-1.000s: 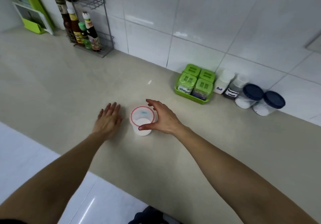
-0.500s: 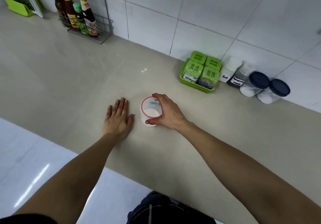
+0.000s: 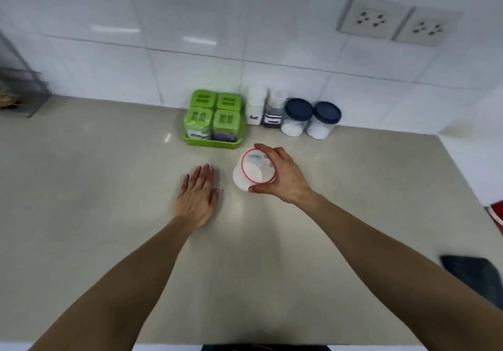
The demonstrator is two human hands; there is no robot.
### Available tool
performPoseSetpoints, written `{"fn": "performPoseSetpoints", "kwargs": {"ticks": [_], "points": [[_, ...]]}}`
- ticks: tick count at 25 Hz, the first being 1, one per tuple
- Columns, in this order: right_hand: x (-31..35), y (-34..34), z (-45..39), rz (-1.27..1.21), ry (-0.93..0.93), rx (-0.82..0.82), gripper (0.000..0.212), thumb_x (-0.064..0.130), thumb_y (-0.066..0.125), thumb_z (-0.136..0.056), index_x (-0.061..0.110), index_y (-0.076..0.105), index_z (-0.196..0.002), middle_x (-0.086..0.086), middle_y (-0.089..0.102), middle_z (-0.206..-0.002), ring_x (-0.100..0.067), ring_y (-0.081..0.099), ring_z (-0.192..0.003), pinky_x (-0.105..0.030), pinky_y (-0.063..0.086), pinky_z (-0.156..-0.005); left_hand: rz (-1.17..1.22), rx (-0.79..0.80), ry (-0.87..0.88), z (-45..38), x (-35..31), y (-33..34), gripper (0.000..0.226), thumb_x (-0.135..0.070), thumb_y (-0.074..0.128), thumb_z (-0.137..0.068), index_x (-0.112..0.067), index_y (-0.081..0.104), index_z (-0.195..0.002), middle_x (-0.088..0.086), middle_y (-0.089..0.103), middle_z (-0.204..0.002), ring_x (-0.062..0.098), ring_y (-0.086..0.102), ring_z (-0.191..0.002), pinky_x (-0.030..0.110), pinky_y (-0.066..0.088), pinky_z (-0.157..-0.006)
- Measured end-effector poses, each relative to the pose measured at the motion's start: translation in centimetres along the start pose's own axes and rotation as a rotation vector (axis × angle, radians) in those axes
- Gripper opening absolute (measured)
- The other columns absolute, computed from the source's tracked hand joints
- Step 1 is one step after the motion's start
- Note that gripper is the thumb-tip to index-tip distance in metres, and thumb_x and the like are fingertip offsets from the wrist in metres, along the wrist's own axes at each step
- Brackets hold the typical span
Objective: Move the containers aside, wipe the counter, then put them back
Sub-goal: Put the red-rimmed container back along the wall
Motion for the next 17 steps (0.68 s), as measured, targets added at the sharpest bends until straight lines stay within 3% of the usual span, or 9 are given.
{"fn": "performPoseSetpoints", "kwargs": {"ticks": [4,9,17], "points": [[-8.1,-7.5,1.0,0.055,0.172,-0.122,0.099,0.047,0.086,-0.056,0.036,0.034,-0.14,-0.001,0.049,-0.125,-0.025,0.053,-0.113,-0.04,0.047,-0.095,0.036,0.044,0.071,-5.1,-10.0,2.2,0.062,-0.04,0.023,-0.1,-0.015,0.006,-0.153,0.001,0.002,-0.162,0.018,-0.002,-0.15,0.037,-0.003,-0.121],[-18.5,-15.7,0.8,0.145,0.364,-0.185,0.102,0.055,0.081,-0.06,0.029,0.03,-0.145,-0.004,0.049,-0.13,-0.028,0.05,-0.12,-0.04,0.046,-0.095,0.064,0.09,0.115,-10.3,-21.1,4.8,0.062,-0.041,0.02,-0.1,-0.014,0.003,-0.153,0.001,-0.001,-0.162,0.018,-0.005,-0.149,0.038,-0.005,-0.121],[-25.8,-19.1,-5.0,0.214,0.409,-0.147,0.096,0.056,0.08,-0.061,0.019,0.036,-0.137,-0.004,0.05,-0.13,-0.028,0.049,-0.121,-0.036,0.043,-0.086,-0.046,0.034,0.034,-13.1,-24.2,7.5,0.065,-0.044,0.016,-0.097,-0.014,0.001,-0.153,0.001,0.0,-0.162,0.017,-0.003,-0.149,0.039,-0.001,-0.122]]}}
Point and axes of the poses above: each hand's wrist, its own z-axis away from the middle knuckle, its own y-axis out of the palm, x = y × z, the point moved 5 cm from there along -z, towards the middle knuckle
